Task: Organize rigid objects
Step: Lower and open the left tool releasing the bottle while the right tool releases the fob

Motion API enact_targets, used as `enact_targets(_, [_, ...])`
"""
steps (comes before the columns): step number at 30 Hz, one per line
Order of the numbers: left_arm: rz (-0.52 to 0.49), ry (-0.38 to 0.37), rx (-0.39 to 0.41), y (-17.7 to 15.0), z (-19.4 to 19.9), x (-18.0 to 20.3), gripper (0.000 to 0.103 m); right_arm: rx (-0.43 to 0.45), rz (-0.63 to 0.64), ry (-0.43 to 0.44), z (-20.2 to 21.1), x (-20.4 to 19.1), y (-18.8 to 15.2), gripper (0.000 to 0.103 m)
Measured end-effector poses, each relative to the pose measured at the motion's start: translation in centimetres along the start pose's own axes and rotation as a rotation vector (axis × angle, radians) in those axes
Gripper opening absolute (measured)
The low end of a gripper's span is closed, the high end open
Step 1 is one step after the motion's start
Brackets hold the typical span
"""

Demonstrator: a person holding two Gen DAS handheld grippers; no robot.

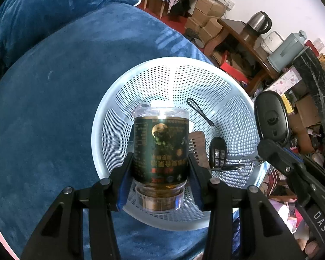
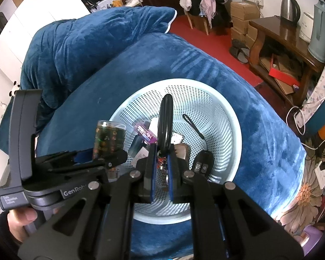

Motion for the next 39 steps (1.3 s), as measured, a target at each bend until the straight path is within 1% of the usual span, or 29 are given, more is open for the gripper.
enact_targets(6, [0.0,0.0,0.004,0.1,0.0,0.0,0.047,0.004,-0.005,-0.002,0.0,0.1,0.0,0.009])
enact_targets(8, [0.005,0.002,0.014,0.1,0.2,-0.1,0.047,0.005,-0.01,-0.004,0.1,0.2,0.0,0.01])
enact_targets(10, [0.006,0.004,0.012,0.1,0.2,-0.1,0.058,0.006,-0.022,-0.01,0.1,0.4,0.0,0.012])
enact_targets(11, [0.008,0.005,0.011,0.1,0.2,-0.1,0.068,0.003,-0.027,-0.014,0.1,0.5,0.0,0.012])
enact_targets(12, [0.013,0.009,0.011,0.0,0.2,-0.2,0.074,-0.004,-0.037,-0.015,0.0,0.7,0.0,0.012])
enact_targets(13, [0.021,0.014,0.007,-0.1,0.2,-0.4,0.077,-0.009,-0.044,-0.012,0.0,0.8,0.0,0.012])
enact_targets(15, [0.035,0.01,-0.015,-0.2,-0.1,-0.6,0.087,-0.013,-0.047,-0.009,0.0,0.9,-0.1,0.012])
enact_targets(17, [0.041,0.003,-0.023,-0.4,-0.3,-0.7,0.093,-0.014,-0.047,-0.006,0.1,1.0,-0.1,0.013])
enact_targets(18, [0.041,0.005,-0.018,-0.5,-0.3,-0.8,0.094,-0.014,-0.047,-0.006,0.1,1.0,-0.1,0.015])
enact_targets(19, [0.04,0.005,-0.016,-0.5,-0.2,-0.8,0.094,-0.014,-0.047,-0.004,0.1,1.0,0.0,0.028])
enact_targets(20, [0.039,0.005,-0.016,-0.6,-0.2,-0.7,0.095,-0.014,-0.049,-0.001,0.1,0.9,0.0,0.051])
enact_targets(21, [0.04,0.003,-0.016,-0.6,-0.2,-0.8,0.096,-0.007,-0.056,0.004,0.2,0.9,0.0,0.063])
enact_targets(22, [0.04,0.002,-0.014,-0.6,-0.2,-0.8,0.097,0.0,-0.058,0.006,0.4,0.8,-0.1,0.085])
enact_targets(23, [0.039,0.007,-0.007,-0.6,-0.1,-0.8,0.099,0.014,-0.057,0.007,0.6,0.8,-0.1,0.097])
enact_targets(24, [0.037,0.013,0.004,-0.6,0.1,-0.9,0.102,0.021,-0.054,0.007,0.8,0.7,0.0,0.1])
enact_targets(26, [0.034,0.023,0.019,-0.6,0.4,-0.9,0.102,0.028,-0.044,-0.005,0.9,0.5,0.0,0.103])
enact_targets(33, [0.054,0.036,0.046,-0.5,1.0,-1.4,0.103,0.049,-0.044,-0.04,1.1,0.6,0.0,0.103])
enact_targets(39, [0.042,0.044,0.034,-0.7,0.8,-1.5,0.103,0.053,-0.04,-0.05,1.2,0.6,0.0,0.103])
Point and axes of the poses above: each gripper's, at about its wrist camera, not at the fingertips, and z roughly against the way its jaws point, x to its right, y to its top, the point moved 3 cm from there along -z, roughly the way its jaws point, and after that the axes turned 1 degree about -x, right-handed, at the moved point
